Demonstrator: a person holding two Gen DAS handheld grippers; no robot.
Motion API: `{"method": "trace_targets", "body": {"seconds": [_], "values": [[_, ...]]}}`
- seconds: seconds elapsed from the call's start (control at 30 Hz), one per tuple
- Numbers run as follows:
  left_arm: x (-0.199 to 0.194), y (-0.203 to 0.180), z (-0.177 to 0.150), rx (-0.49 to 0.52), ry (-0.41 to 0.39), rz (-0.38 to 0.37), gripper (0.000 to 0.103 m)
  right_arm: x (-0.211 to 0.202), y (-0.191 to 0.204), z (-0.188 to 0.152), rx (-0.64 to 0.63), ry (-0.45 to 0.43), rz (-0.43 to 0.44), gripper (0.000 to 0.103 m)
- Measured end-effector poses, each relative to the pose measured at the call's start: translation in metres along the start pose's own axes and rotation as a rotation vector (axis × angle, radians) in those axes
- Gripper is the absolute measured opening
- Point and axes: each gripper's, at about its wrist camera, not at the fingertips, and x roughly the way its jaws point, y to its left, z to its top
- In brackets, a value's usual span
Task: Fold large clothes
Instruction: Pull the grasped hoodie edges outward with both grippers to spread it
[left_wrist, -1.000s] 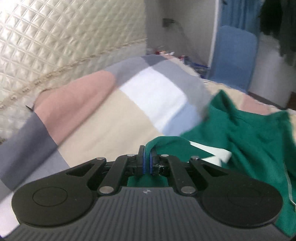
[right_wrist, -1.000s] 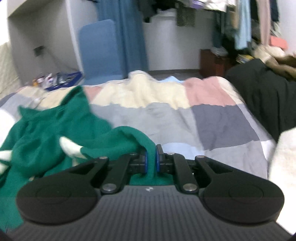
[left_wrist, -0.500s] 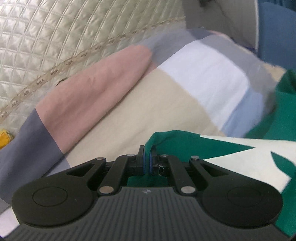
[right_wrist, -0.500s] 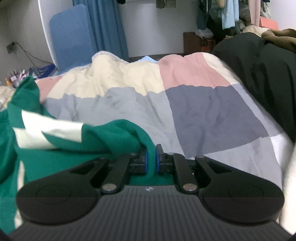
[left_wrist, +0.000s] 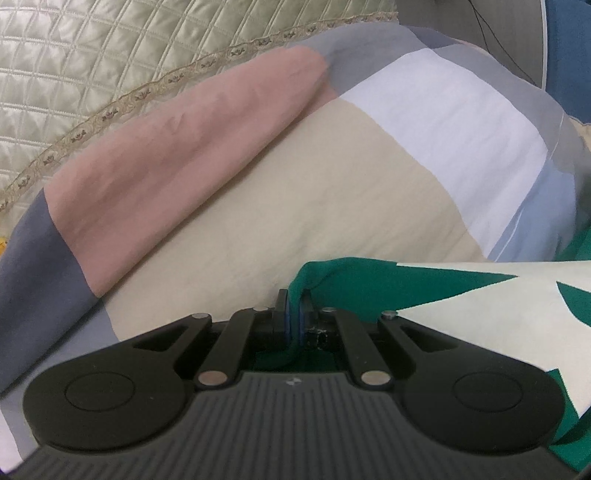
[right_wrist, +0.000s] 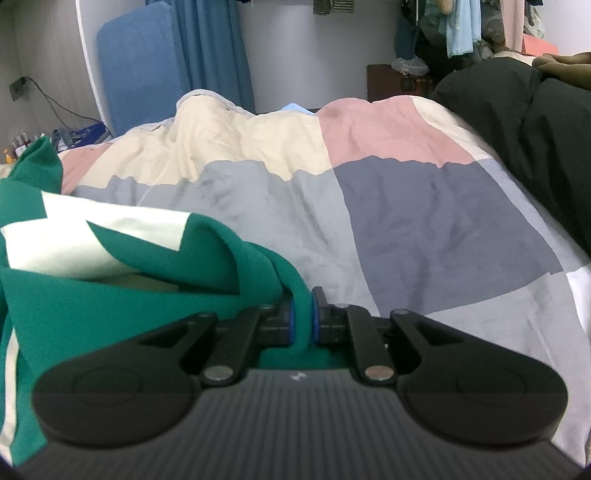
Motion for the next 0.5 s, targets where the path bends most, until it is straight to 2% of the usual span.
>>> {"method": "trace_targets", "body": {"seconds": [0.03, 0.07, 0.13, 0.17, 0.2, 0.37, 0.5], "values": [[-0.002, 0.0, 0.0, 0.0, 0.002, -0.009, 0.006, 0.0, 0.0, 0.001, 0.0, 0.0, -0.002, 0.013], [-0.004, 0.0, 0.0, 0.007, 0.003, -0.017, 0.01, -0.001, 0.001, 0.001, -0.001, -0.002, -0.003, 0.014], [-0.008, 0.001, 0.001, 0.028, 0.007, -0.051, 0.028, -0.004, 0.001, 0.002, 0.001, -0.002, -0.001, 0.014], [-0.013, 0.002, 0.0, 0.03, 0.007, -0.074, 0.054, -0.006, 0.001, 0.003, 0.003, -0.006, 0.001, 0.014], [-0.019, 0.002, 0.0, 0.026, 0.005, -0.085, 0.068, -0.009, 0.001, 0.004, 0.006, -0.008, 0.002, 0.016], [-0.065, 0.002, -0.008, 0.037, -0.068, -0.189, 0.068, -0.029, 0.003, 0.01, 0.007, -0.016, 0.002, 0.031], [-0.11, -0.004, -0.013, 0.023, -0.107, -0.3, 0.068, -0.057, 0.008, 0.015, 0.021, -0.047, 0.025, 0.052]]}}
